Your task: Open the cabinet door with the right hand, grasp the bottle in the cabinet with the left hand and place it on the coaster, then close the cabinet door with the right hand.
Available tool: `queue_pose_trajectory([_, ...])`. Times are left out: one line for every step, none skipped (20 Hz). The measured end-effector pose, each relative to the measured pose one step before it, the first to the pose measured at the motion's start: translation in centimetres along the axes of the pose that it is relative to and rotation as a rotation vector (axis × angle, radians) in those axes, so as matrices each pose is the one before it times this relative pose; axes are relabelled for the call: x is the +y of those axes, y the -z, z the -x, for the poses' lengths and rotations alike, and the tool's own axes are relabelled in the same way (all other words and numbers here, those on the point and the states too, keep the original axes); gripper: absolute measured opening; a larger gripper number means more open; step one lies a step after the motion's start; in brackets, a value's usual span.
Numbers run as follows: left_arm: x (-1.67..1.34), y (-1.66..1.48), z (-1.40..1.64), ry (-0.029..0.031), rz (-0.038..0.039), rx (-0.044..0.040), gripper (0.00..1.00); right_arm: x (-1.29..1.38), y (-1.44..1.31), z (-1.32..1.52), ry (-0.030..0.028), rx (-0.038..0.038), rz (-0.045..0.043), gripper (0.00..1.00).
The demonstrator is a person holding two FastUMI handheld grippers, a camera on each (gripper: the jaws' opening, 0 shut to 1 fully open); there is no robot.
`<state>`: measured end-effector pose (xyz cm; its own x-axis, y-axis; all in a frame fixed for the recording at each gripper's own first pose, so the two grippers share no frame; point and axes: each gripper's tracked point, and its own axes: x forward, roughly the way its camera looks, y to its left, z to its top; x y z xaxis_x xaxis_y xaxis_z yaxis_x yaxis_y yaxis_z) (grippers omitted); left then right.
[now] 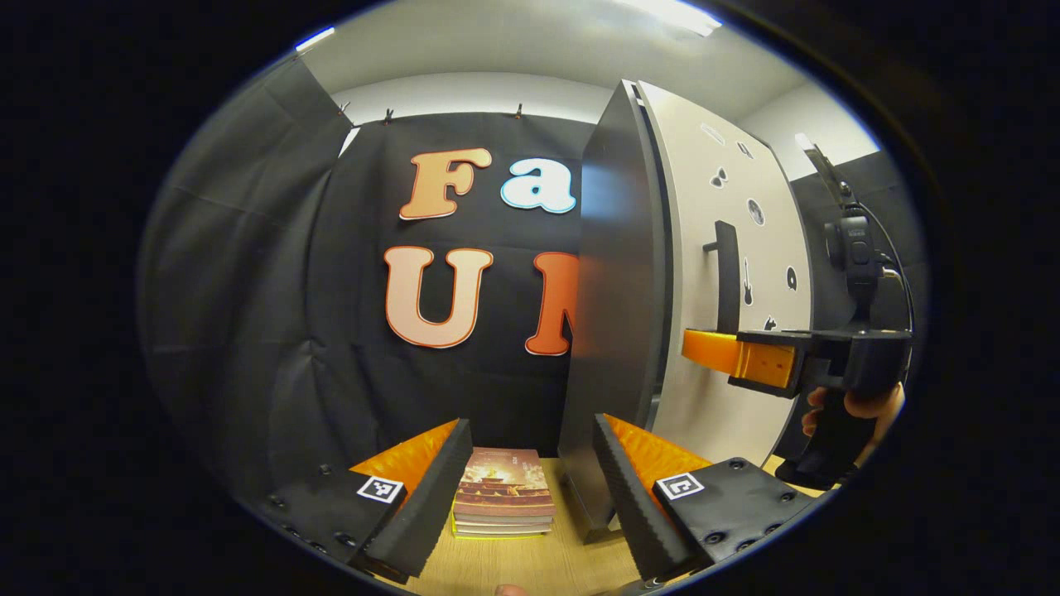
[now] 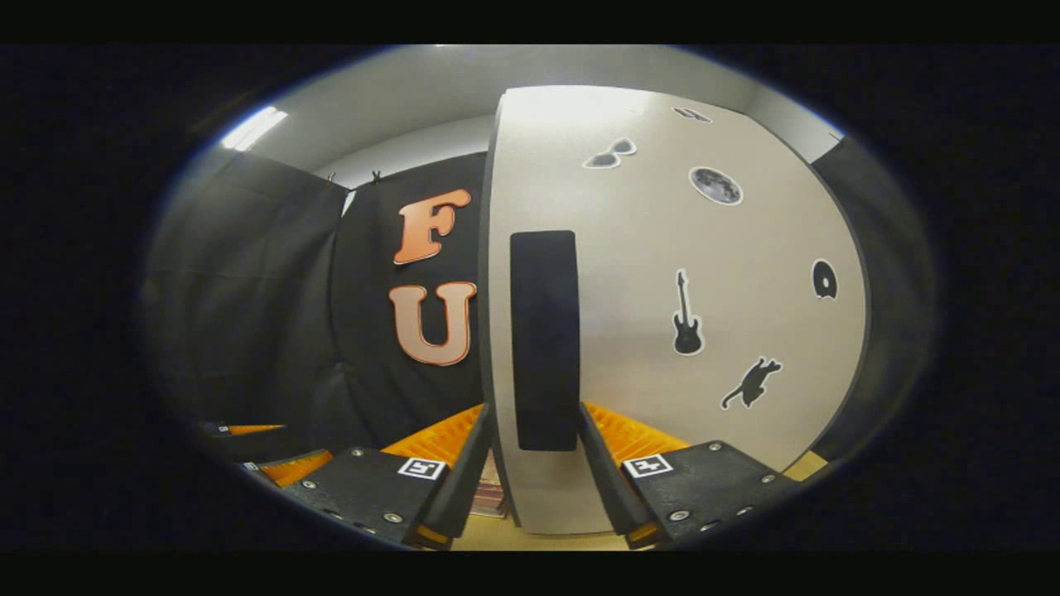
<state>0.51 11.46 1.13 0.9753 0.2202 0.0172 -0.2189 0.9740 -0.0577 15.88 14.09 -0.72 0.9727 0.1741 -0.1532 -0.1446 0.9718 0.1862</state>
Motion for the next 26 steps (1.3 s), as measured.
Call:
queue_pose_trajectory([-0.153,0.018,0.221,0.00548,0.00264,0.00183,0.95,0.065,0.128,-0.181,-0.00295,0.00024,0.00367,0.72])
queue_pose_trajectory([-0.201,-0.027,0.065,0.00385,0.00072,0.00241,0.95,0.057,0.106,-0.236,-0.00002,-0.00076,0.01197,0.75])
queue_pose_trajectory([-0.039,-0.033,0.198,0.00491,-0.00176,0.00080,0.95,0.093,0.102,-0.102,0.00321,0.00104,0.01313,0.80])
queue_pose_trajectory([0.055,-0.104,0.041,0.00215,-0.00259,0.00030,0.95,-0.052,0.082,-0.113,0.00596,0.00028,0.01035,0.81])
queue_pose_trajectory([0.041,-0.046,0.025,0.00318,-0.00162,0.00049,0.95,-0.058,0.086,-0.056,0.00674,-0.00032,0.00696,0.84])
queue_pose_trajectory([0.114,-0.030,0.001,0.00325,0.00108,0.00291,0.95,-0.036,0.058,-0.120,0.00562,-0.00016,0.00277,0.85])
queue_pose_trajectory([0.047,-0.033,0.053,0.00425,0.00131,0.00192,0.95,-0.094,-0.066,0.016,0.00694,-0.00044,-0.00193,0.86])
queue_pose_trajectory([0.072,0.081,0.042,0.00368,0.00084,0.00304,0.95,-0.045,0.038,0.054,0.00840,0.00406,-0.00495,0.86])
queue_pose_trajectory([0.038,-0.030,0.004,0.00677,-0.00026,0.00166,0.95,-0.005,-0.078,-0.172,0.00631,-0.00379,-0.00378,0.87])
queue_pose_trajectory([0.073,0.025,-0.287,0.00578,-0.00276,0.00280,0.95,0.005,0.072,0.122,0.00491,0.00348,-0.00202,0.87])
queue_pose_trajectory([0.027,0.022,-0.224,0.00917,-0.00557,0.00035,0.95,0.052,-0.018,-0.063,0.00076,-0.00098,0.00412,0.83])
queue_pose_trajectory([-0.107,0.019,-0.212,0.01128,-0.00169,0.00211,0.95,-0.167,0.189,0.076,0.01054,0.00682,0.00776,0.88])
queue_pose_trajectory([-0.185,0.040,-0.079,0.01428,0.00050,0.00120,0.95,-0.429,0.059,0.287,0.02044,0.00709,0.00991,0.89])
queue_pose_trajectory([-0.309,0.083,-0.306,0.01562,-0.00064,0.00078,0.95,-0.302,0.015,0.408,0.01640,0.00441,0.00974,0.92])
queue_pose_trajectory([-0.168,0.131,-0.244,0.01182,-0.00388,0.00513,0.95,-0.324,-0.085,0.556,0.01452,-0.00108,0.00512,0.93])
queue_pose_trajectory([-0.166,0.225,-0.048,0.00763,-0.00238,0.00318,0.95,-0.340,-0.182,0.619,0.01296,-0.00615,-0.00207,0.94])
queue_pose_trajectory([-0.244,-0.046,0.117,0.00598,0.00050,0.00102,0.95,-0.317,-0.208,0.850,0.00768,-0.00540,-0.00410,0.93])
queue_pose_trajectory([-0.279,-0.158,0.236,-0.00220,0.00198,-0.00316,0.95,-0.351,-0.291,1.213,0.00747,-0.00383,-0.00386,0.94])
queue_pose_trajectory([-0.211,-0.289,0.362,-0.00575,0.00149,-0.00461,0.96,-0.546,-0.239,1.220,0.00851,-0.00270,-0.00372,0.93])
queue_pose_trajectory([-0.396,-0.169,0.405,-0.00565,-0.00218,-0.00217,0.96,-0.629,-0.281,1.366,0.00650,-0.00615,-0.00508,0.93])
queue_pose_trajectory([-0.444,-0.112,0.434,-0.00842,-0.00473,-0.00086,0.95,-0.557,-0.266,1.297,0.00220,-0.00851,-0.00745,0.93])
queue_pose_trajectory([-0.486,-0.182,0.379,-0.00916,-0.00130,-0.00016,0.95,-0.561,-0.416,1.345,-0.00359,-0.01484,-0.00913,0.93])
queue_pose_trajectory([-0.594,-0.137,0.529,-0.01026,0.00112,-0.00043,0.95,-0.726,-0.393,1.434,-0.00146,-0.00985,-0.00851,0.93])
queue_pose_trajectory([-0.502,-0.080,0.492,-0.01548,0.00246,0.00091,0.95,-0.958,-0.109,1.049,0.00061,-0.00134,-0.00495,0.93])
queue_pose_trajectory([-0.620,-0.190,0.714,-0.01465,0.00386,-0.00128,0.95,-0.970,-0.014,1.107,0.00105,0.00391,-0.00083,0.93])
queue_pose_trajectory([-0.687,-0.217,0.660,-0.01882,0.00198,-0.00420,0.95,-1.141,-0.099,1.421,-0.00270,0.00152,0.00484,0.93])
